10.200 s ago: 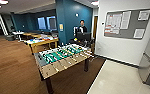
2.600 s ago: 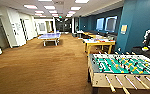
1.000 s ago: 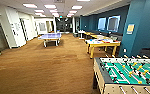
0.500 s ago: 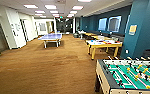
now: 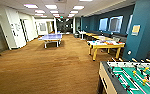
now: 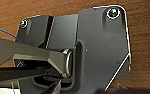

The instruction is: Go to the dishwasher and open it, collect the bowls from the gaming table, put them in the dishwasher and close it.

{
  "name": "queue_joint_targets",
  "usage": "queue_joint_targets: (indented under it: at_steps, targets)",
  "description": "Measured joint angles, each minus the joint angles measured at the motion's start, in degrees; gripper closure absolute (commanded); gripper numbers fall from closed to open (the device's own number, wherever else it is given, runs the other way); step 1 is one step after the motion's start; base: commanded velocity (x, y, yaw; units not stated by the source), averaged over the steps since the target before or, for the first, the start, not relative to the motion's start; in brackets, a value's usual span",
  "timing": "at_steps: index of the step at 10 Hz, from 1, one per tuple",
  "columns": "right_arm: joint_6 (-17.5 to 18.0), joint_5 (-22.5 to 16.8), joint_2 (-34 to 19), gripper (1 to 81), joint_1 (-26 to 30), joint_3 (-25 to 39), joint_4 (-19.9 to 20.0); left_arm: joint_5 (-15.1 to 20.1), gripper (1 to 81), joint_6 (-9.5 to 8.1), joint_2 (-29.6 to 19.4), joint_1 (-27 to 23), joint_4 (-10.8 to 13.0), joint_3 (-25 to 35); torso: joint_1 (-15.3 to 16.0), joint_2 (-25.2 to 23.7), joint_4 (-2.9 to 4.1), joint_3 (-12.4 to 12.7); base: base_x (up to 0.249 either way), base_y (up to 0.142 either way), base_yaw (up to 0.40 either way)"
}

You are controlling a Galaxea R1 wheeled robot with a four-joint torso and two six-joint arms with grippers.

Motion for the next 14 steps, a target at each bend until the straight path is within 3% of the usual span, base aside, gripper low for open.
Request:
queue_joint_targets:
  at_steps: [4, 7, 14]
  targets:
    - [0.0, 0.48, 0.22, 1.0, 1.27, -0.05, 0.11, -0.4, 1.0, 0.0, -0.28, -1.38, 0.0, 0.02, 0.09, 0.06, 0.0, -0.05, 0.191, 0.061, 0.0]
    - [0.0, -0.69, -0.15, 1.0, -1.38, 0.22, 0.11, 0.87, 1.0, 0.0, 0.24, 1.39, 0.0, 0.02, -0.11, -0.05, 0.0, 0.0, 0.191, 0.0, 0.0]
    - [0.0, 0.06, 0.02, 1.0, 0.0, 0.22, 0.16, 0.02, 1.0, 0.02, -0.09, 0.12, 0.0, 0.0, -0.18, -0.06, 0.0, 0.0, 0.191, 0.0, 0.0]
